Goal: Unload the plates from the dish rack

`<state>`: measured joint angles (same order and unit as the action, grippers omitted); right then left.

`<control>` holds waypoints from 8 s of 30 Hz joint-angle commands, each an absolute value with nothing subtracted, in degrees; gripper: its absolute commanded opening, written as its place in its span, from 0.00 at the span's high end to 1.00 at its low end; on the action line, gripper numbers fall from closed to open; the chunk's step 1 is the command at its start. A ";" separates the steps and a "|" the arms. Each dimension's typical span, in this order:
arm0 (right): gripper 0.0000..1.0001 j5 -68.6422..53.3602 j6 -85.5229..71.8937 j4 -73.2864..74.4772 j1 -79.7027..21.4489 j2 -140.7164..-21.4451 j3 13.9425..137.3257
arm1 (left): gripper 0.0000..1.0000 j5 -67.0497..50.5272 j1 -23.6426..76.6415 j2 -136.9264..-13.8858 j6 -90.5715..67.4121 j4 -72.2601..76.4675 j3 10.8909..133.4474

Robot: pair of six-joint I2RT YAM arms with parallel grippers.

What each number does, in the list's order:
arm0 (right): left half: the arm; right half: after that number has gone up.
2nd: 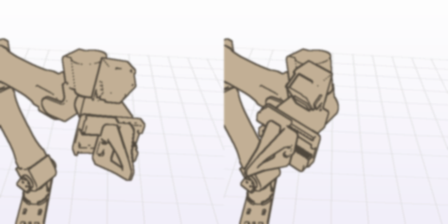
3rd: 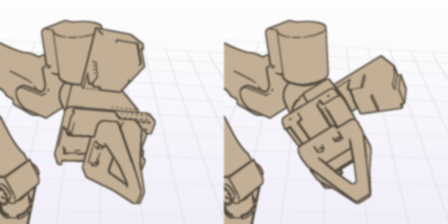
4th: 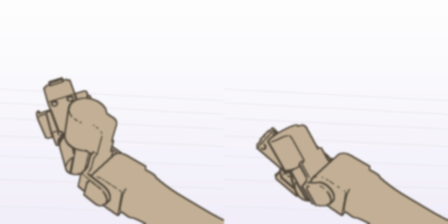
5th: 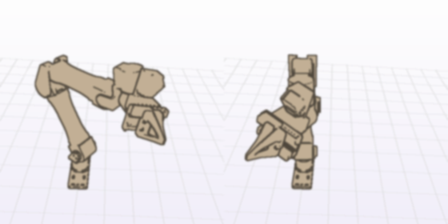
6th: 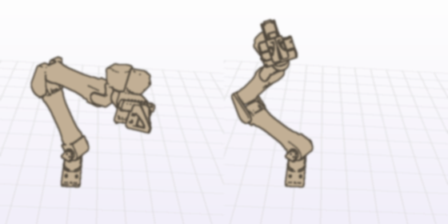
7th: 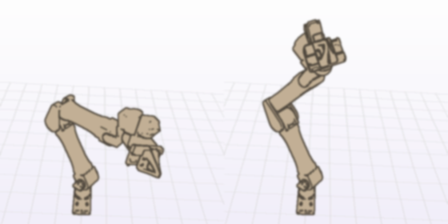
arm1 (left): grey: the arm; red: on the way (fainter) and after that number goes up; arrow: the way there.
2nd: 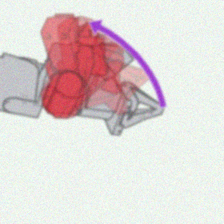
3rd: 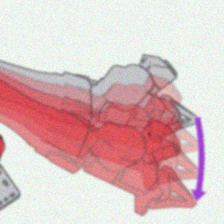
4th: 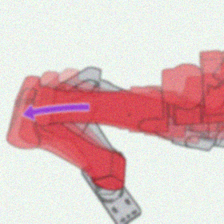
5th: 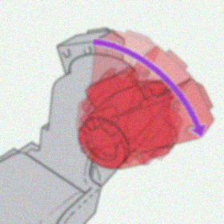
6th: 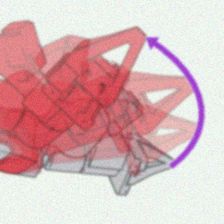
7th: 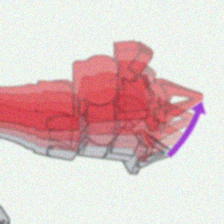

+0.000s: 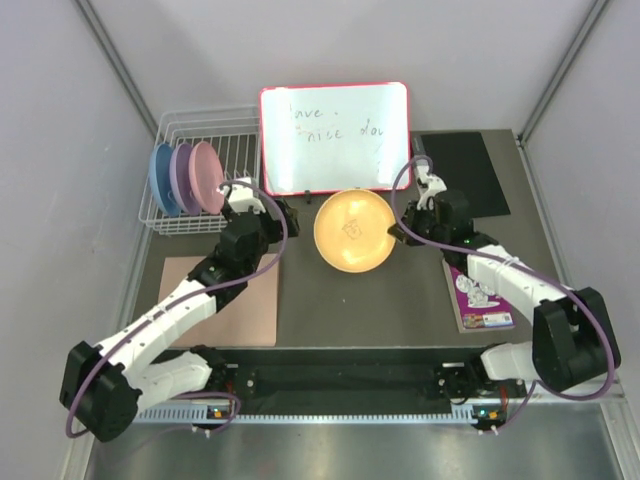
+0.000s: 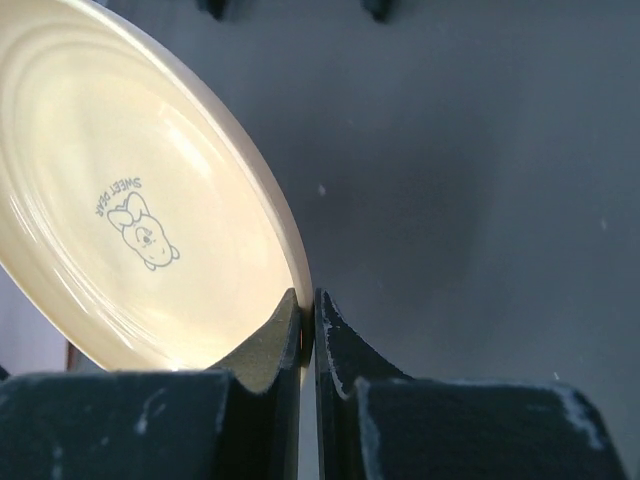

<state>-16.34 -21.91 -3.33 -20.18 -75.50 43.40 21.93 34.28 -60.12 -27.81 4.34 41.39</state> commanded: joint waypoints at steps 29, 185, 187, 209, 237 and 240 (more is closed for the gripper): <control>0.59 -11.43 -16.17 10.63 -20.13 -81.04 45.97 | 0.18 35.15 3.96 -88.13 -5.45 20.83 55.10; 0.33 -7.21 -16.52 12.22 -17.49 -69.08 43.51 | 1.00 25.05 -5.80 -93.78 -2.64 20.83 58.62; 0.33 -7.12 -16.52 11.95 -17.40 -69.61 43.77 | 1.00 25.31 -5.71 -93.34 -2.29 21.18 58.27; 0.15 -7.21 -17.84 11.86 -17.49 -67.86 44.30 | 1.00 58.89 10.28 -75.77 14.27 32.98 53.08; 0.12 -23.29 -27.69 -17.40 -21.27 -72.51 43.95 | 1.00 7.29 29.18 -63.37 -36.03 7.38 42.19; 0.13 -23.47 -27.60 -18.19 -22.41 -74.96 44.73 | 1.00 6.86 31.02 -64.07 -36.39 8.26 42.10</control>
<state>-22.59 -27.66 -13.17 -20.80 -72.95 42.72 8.27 28.93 -63.92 -33.69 2.22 42.00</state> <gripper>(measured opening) 0.878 0.145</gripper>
